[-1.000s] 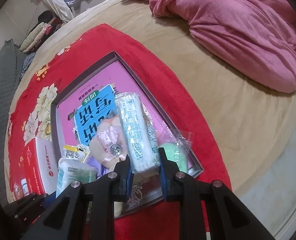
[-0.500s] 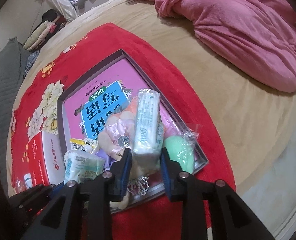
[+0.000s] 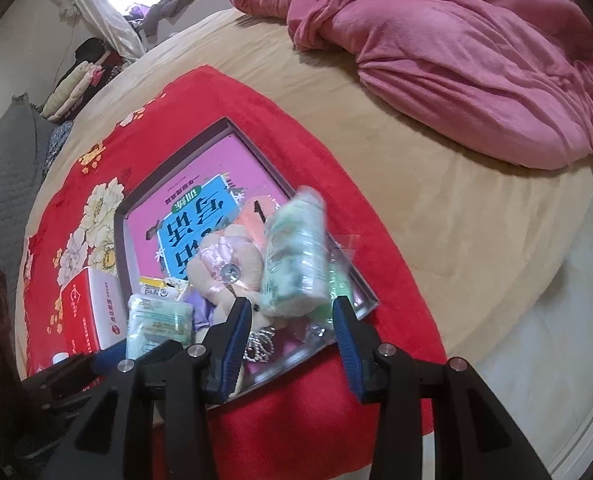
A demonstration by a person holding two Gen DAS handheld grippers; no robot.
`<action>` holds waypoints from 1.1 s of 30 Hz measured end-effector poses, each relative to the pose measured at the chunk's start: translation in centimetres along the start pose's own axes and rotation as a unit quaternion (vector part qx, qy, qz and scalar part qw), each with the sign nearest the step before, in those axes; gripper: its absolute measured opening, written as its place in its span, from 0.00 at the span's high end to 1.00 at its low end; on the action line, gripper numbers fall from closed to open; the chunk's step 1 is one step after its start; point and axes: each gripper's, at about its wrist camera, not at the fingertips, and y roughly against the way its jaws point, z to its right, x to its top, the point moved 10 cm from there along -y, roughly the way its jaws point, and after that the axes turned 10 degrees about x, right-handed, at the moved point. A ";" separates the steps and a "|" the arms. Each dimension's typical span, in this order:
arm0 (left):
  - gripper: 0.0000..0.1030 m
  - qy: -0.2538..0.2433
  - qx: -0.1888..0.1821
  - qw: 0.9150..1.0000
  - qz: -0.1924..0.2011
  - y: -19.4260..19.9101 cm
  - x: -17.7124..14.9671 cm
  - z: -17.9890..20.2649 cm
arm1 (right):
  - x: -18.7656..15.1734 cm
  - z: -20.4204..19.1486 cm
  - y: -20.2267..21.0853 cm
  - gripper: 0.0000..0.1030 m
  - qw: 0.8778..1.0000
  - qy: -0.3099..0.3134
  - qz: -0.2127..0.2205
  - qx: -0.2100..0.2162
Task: Organize soft objects
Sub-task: 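Lower and release the packet onto the tray with the left tool while the right tool releases the roll, then move both open tools back from the tray toward the remaining items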
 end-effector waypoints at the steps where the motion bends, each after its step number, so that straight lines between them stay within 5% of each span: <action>1: 0.52 0.000 0.001 1.000 0.001 0.1 0.0 -0.1 | 0.0 0.1 0.1 0.59 1.000 -0.002 0.000 -0.001; 14: 0.38 -0.010 -0.012 0.999 0.037 3.5 0.9 0.0 | 0.7 -1.2 1.6 0.58 1.000 0.017 0.017 -0.001; 23: 0.28 -0.010 -0.003 0.997 0.072 7.1 1.0 -1.4 | 1.4 -3.4 4.0 0.49 0.998 0.042 0.048 -0.009; 33: 0.27 0.009 0.007 0.994 0.109 11.7 0.0 -4.8 | 1.2 -7.8 6.3 0.44 0.995 0.069 0.074 0.004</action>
